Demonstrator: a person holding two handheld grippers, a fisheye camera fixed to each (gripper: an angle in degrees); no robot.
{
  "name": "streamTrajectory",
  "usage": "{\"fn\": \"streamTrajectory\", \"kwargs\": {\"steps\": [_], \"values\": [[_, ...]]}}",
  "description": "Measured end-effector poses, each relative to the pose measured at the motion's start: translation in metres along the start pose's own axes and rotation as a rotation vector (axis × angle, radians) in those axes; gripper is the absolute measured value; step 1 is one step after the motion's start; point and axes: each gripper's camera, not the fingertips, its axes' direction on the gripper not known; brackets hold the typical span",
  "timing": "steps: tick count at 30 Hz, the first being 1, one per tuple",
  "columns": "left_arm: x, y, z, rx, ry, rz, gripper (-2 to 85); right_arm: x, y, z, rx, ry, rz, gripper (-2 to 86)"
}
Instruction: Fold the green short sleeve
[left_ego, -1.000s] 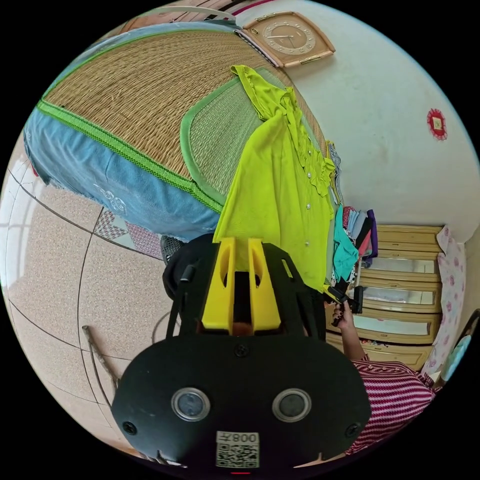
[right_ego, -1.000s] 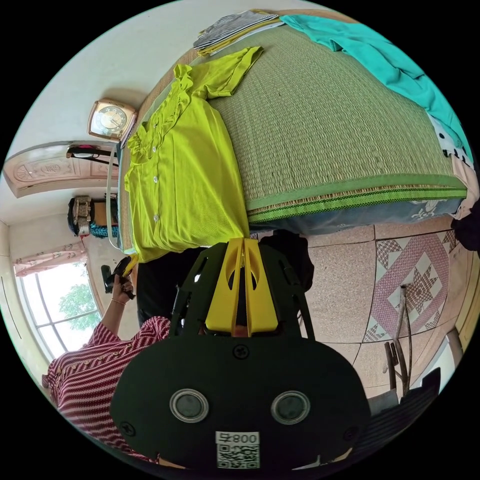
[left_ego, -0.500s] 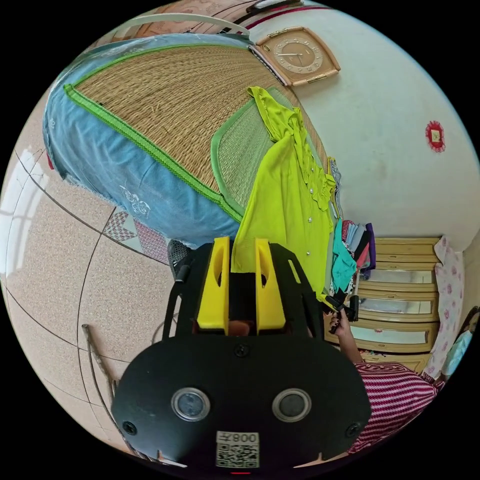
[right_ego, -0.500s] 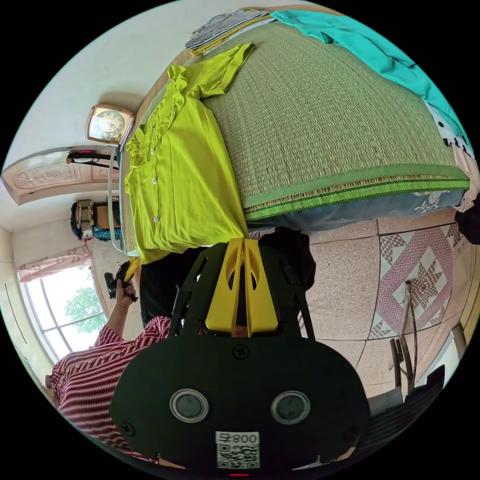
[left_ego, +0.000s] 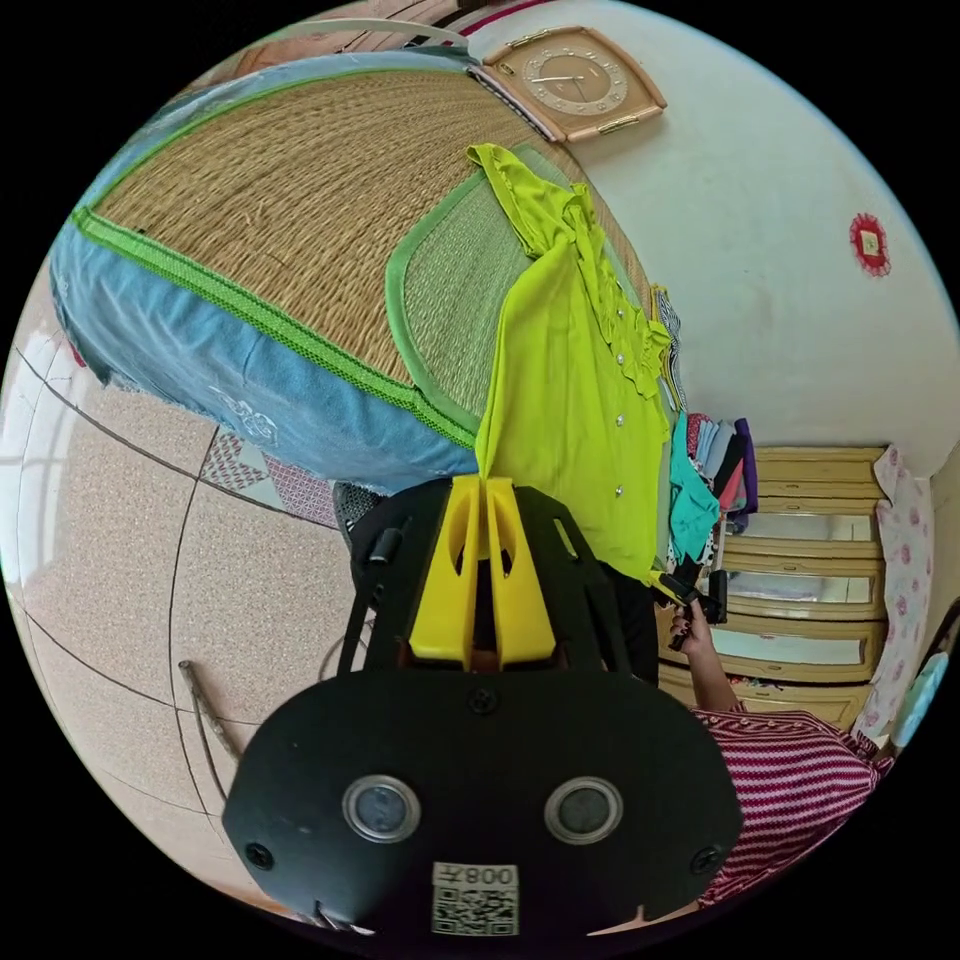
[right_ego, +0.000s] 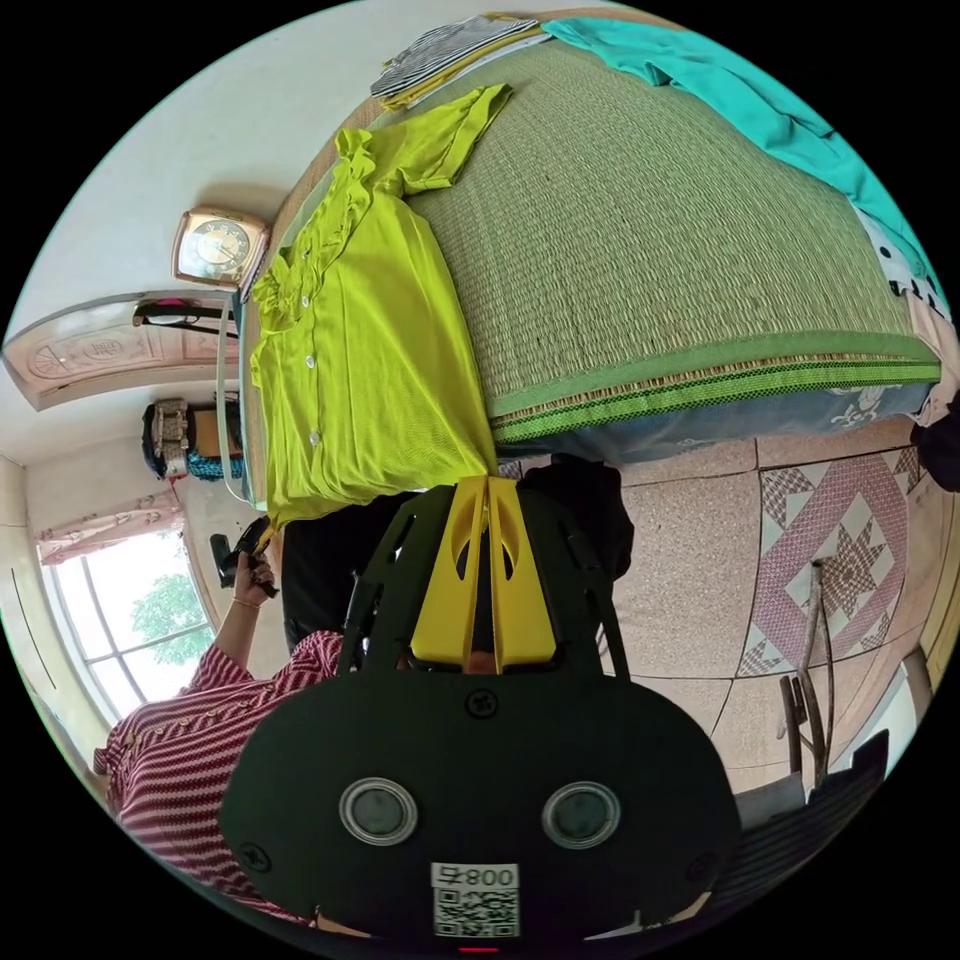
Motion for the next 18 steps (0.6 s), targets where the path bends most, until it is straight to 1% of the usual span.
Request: {"fn": "streamTrajectory", "kwargs": {"steps": [3, 7, 11, 14, 16, 18], "values": [[0.011, -0.002, 0.011, -0.022, -0.034, -0.013, 1.0, 0.003, 0.000, 0.004, -0.010, -0.027, 0.021, 0.2], [0.037, -0.004, 0.018, 0.032, -0.068, -0.024, 2.4, 0.001, 0.002, 0.005, 0.008, -0.050, 0.035, 0.3], [0.066, -0.011, 0.018, 0.100, -0.085, -0.011, 3.5, 0.006, 0.008, -0.003, 0.077, -0.089, 0.076, 0.7], [0.106, -0.025, 0.028, 0.118, -0.079, 0.060, 4.3, 0.007, 0.009, -0.013, 0.160, -0.091, 0.106, 1.6], [0.150, -0.042, 0.049, 0.083, -0.061, 0.159, 4.9, 0.000, 0.003, -0.017, 0.202, -0.095, 0.093, 2.9], [0.189, -0.057, 0.073, 0.040, -0.050, 0.245, 5.2, -0.020, -0.016, -0.020, 0.245, -0.050, 0.047, 4.8]]}}
